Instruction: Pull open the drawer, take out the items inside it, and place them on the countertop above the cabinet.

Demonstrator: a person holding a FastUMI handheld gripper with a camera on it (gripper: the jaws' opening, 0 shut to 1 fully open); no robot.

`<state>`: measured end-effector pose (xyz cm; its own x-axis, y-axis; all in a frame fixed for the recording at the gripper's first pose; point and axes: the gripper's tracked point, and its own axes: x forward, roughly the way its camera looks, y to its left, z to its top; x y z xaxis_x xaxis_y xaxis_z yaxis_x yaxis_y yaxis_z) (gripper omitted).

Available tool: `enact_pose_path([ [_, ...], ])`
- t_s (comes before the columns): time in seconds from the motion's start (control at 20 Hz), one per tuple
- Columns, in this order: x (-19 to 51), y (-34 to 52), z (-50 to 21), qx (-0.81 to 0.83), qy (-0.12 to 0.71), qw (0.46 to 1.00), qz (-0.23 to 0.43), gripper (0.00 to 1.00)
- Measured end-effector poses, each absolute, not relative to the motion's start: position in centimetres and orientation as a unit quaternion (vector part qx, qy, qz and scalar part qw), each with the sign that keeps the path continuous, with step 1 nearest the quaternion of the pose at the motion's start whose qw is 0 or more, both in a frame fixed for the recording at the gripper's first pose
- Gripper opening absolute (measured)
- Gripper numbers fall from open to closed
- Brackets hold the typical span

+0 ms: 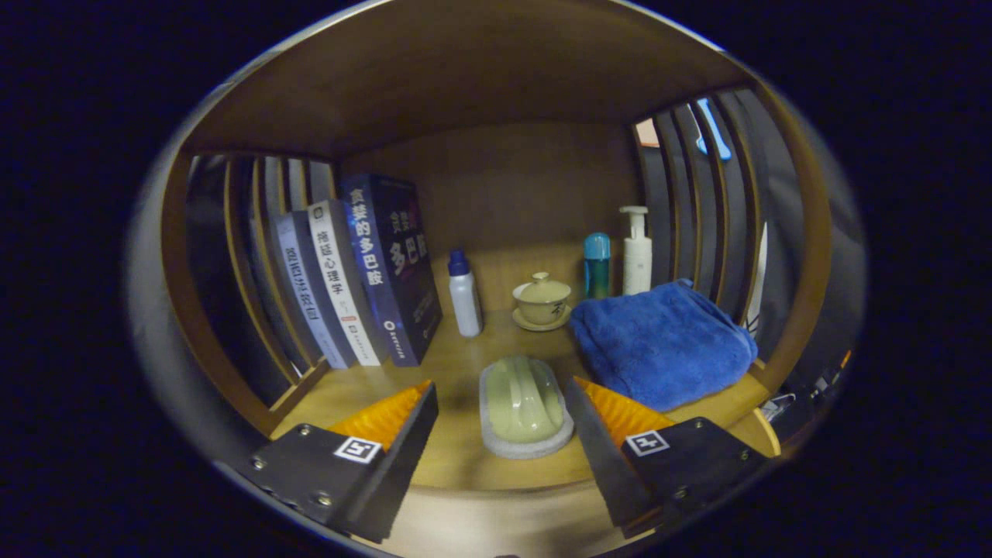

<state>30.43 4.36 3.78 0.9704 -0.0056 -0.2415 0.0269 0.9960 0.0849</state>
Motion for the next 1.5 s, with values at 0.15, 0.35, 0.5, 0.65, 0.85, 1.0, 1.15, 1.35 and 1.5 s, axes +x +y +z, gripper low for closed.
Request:
enact_pose_path([
  [0.15,27.1,4.5,5.5,0.034,0.101,0.994,-0.004,0.99],
  [0.35,22.3,4.5,8.0,0.031,0.081,0.996,0.007,0.99],
  [0.5,18.5,3.9,10.2,0.008,0.061,0.998,0.003,0.99],
  [0.65,14.6,3.9,11.6,-0.002,0.044,0.999,0.012,0.99],
  [0.85,10.1,3.1,12.7,0.0,0.029,1.0,0.007,0.99],
  [1.0,7.2,2.9,12.3,-0.002,0.02,1.0,0.005,0.99],
  [1.15,4.8,3.2,10.5,0.001,0.015,1.0,0.013,0.99],
  [1.35,2.9,3.1,6.3,-0.01,0.015,1.0,0.011,0.99],
  [1.5,2.5,2.8,2.7,-0.003,0.023,1.0,0.011,0.99],
])
